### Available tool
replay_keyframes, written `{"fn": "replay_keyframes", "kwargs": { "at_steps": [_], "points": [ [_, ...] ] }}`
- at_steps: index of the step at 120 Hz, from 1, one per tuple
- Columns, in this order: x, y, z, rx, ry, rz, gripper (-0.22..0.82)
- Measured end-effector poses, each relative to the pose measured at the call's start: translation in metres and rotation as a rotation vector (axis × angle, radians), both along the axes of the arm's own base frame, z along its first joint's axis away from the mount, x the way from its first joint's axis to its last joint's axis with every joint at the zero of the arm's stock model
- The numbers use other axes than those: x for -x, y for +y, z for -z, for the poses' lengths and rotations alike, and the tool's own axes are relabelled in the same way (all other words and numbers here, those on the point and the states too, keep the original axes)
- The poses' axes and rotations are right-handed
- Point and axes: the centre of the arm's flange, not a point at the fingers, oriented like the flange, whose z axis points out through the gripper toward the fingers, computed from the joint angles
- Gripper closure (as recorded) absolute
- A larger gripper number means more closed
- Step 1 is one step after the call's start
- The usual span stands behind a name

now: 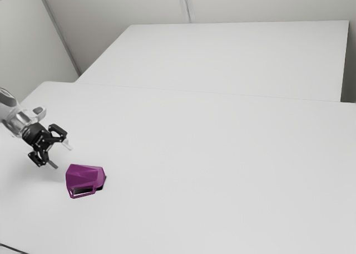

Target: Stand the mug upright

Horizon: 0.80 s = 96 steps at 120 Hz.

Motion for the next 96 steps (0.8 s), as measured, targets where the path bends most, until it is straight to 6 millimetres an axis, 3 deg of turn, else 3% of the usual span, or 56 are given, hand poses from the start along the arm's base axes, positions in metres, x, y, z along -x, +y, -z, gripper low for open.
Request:
{"fn": "replay_keyframes", "kwargs": {
  "at_steps": [19,33,78,84,96],
  "points": [
    [-0.002,-0.006,0.024,0.067,-0.029,-0.014,0.0],
    [0.012,-0.013,0.042,0.131,-0.033,-0.057,0.0],
    [0.004,-0.034,0.049,0.229,-0.12,-0.108,0.0],
    [0.002,-0.035,0.048,0.233,-0.131,-0.109,0.07],
    [0.0,-0.036,0.047,0.233,-0.141,-0.101,0.34]
  ]
}}
